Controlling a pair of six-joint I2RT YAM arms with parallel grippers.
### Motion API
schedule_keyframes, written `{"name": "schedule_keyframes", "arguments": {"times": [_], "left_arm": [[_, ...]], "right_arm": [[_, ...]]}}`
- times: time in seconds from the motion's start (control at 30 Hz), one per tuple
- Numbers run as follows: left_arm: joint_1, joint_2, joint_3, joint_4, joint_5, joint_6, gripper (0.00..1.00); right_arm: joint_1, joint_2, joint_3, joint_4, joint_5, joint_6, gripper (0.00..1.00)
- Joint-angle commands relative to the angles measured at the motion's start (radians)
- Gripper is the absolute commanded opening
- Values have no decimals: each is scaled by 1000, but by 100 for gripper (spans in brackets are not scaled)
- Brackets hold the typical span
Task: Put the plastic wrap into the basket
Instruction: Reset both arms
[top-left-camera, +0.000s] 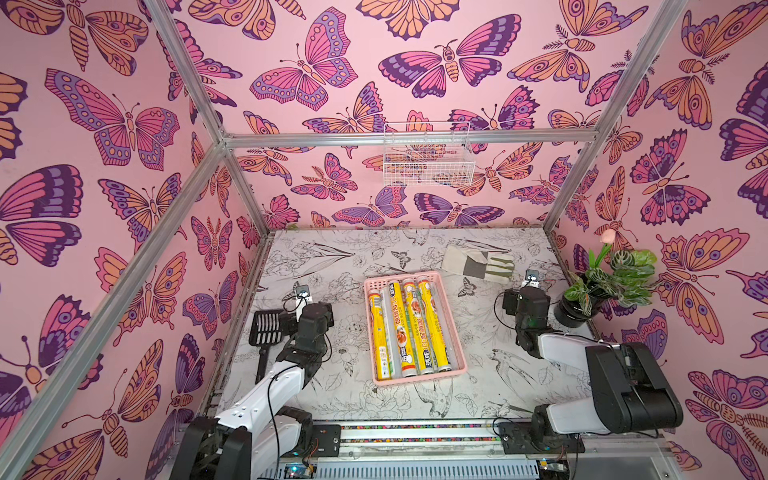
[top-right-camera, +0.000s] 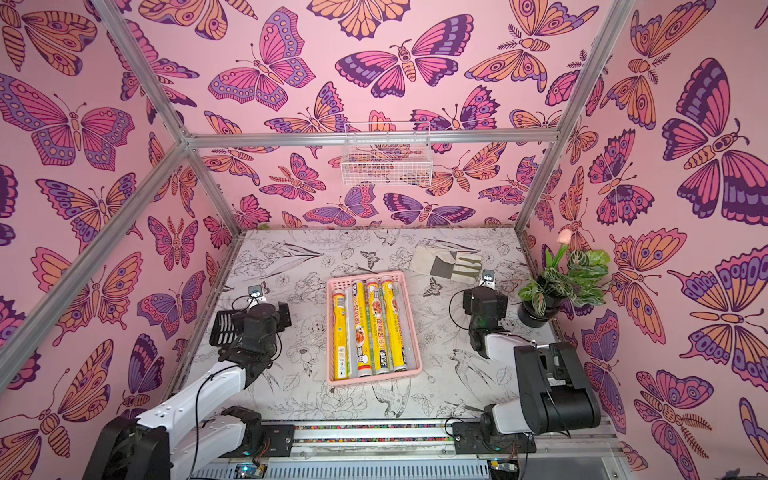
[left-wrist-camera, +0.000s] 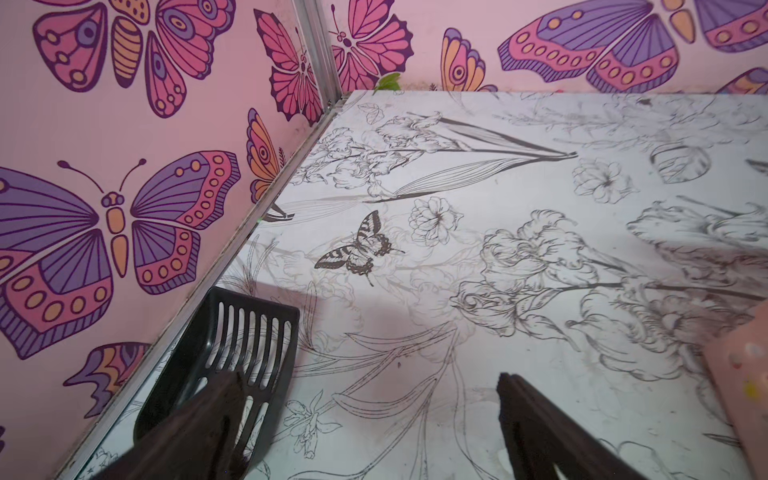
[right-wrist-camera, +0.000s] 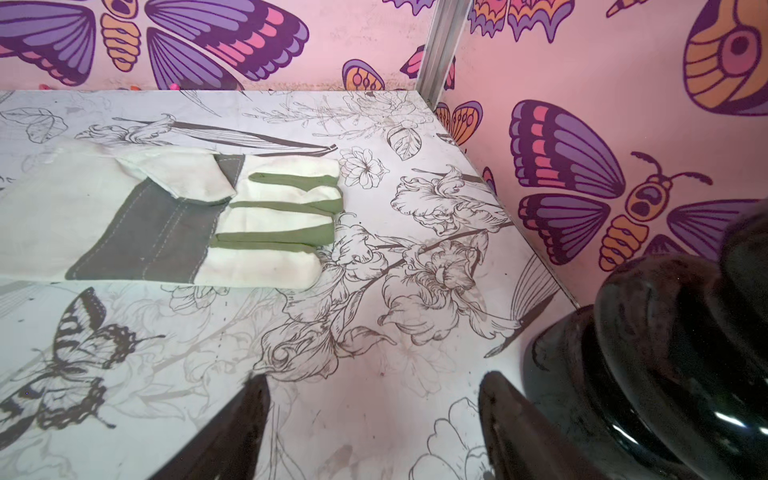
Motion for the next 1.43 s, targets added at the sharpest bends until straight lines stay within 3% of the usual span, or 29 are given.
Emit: {"name": "schedule_keyframes", "arguments": {"times": [0.0, 0.13, 0.23, 0.37, 0.4, 0.43, 0.57, 0.67, 0.7, 0.8, 0.9, 0.93, 1.4], "left_arm": [[33, 23, -82, 208, 52, 67, 100], [55, 49, -90, 274, 111, 83, 100], [94, 85, -95, 347, 155, 86, 100], [153, 158, -89, 462, 253, 90, 100], [165, 182, -90, 498, 271, 94, 100], [173, 202, -90, 530, 287, 96, 100], [215, 328, -63, 581, 384, 65, 100], [228, 502, -78, 798, 457, 91, 100], [228, 505, -75, 814, 464, 98, 100], [242, 447, -8, 586, 415, 45, 100], [236, 479, 26, 600, 410, 58, 95], [236, 479, 25, 604, 410, 59, 100], [234, 479, 25, 607, 416, 68, 100]], "right_arm": [[-51, 10, -49, 153, -148, 6, 81], [-51, 83, -133, 401, -193, -20, 82], [-57, 42, -61, 187, -164, 11, 83], [-69, 50, -51, 185, -177, 20, 86], [-69, 51, -53, 189, -178, 19, 97], [-69, 53, -55, 197, -177, 19, 99], [-71, 50, -57, 194, -177, 18, 99], [-70, 48, -60, 198, -174, 17, 99], [-70, 50, -56, 193, -177, 18, 99], [-71, 50, -57, 195, -177, 18, 99], [-70, 50, -56, 193, -179, 18, 99], [-71, 49, -55, 191, -179, 19, 99], [-82, 50, -47, 174, -205, 22, 99]]}}
